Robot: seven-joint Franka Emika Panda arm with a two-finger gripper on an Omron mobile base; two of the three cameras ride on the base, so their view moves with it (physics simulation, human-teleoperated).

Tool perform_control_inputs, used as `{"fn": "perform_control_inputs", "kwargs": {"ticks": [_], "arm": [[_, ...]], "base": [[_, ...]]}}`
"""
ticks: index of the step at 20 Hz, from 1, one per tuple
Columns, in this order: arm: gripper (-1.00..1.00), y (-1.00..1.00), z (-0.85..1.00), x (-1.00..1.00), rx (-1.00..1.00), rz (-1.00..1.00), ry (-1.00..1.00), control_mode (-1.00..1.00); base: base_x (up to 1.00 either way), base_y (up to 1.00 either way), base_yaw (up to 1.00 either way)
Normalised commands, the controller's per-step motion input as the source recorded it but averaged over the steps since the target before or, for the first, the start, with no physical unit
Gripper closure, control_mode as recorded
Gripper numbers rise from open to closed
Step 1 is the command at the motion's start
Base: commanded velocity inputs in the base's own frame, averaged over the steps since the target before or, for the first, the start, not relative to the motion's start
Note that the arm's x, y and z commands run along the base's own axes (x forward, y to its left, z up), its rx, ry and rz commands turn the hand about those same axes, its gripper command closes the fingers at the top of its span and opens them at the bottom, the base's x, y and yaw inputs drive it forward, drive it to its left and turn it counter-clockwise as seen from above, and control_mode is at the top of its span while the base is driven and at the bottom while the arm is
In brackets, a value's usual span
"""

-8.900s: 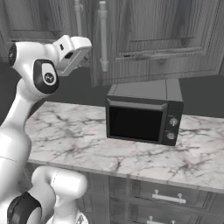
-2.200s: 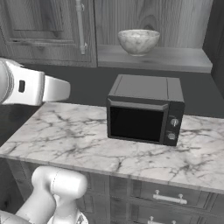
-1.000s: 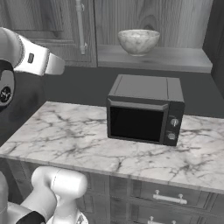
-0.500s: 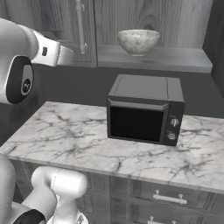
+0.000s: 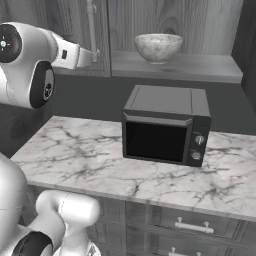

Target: Move the bowls from the cabinet to the plates on the dining table.

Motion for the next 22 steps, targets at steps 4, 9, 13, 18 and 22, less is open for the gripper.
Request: {"fn": "perform_control_inputs", "kwargs": {"ticks": [4,9,13,18,22], "arm": [[-1.00,0.00,0.00,0.53,0.00,0.00,0.00,-1.00],[-1.00,0.00,0.00,0.67,0.00,0.00,0.00,-1.00],[-1.00,0.00,0.00,0.67,0.00,0.00,0.00,-1.00],[-1.00,0.00,0.00,0.57,0.00,0.00,0.00,-1.00],[-1.00,0.00,0.00,0.56,0.00,0.00,0.00,-1.00]], "base": [[0.00,0.00,0.00],[0.00,0.00,0.00],[0.00,0.00,0.00],[0.00,0.00,0.00],[0.00,0.00,0.00]]}}
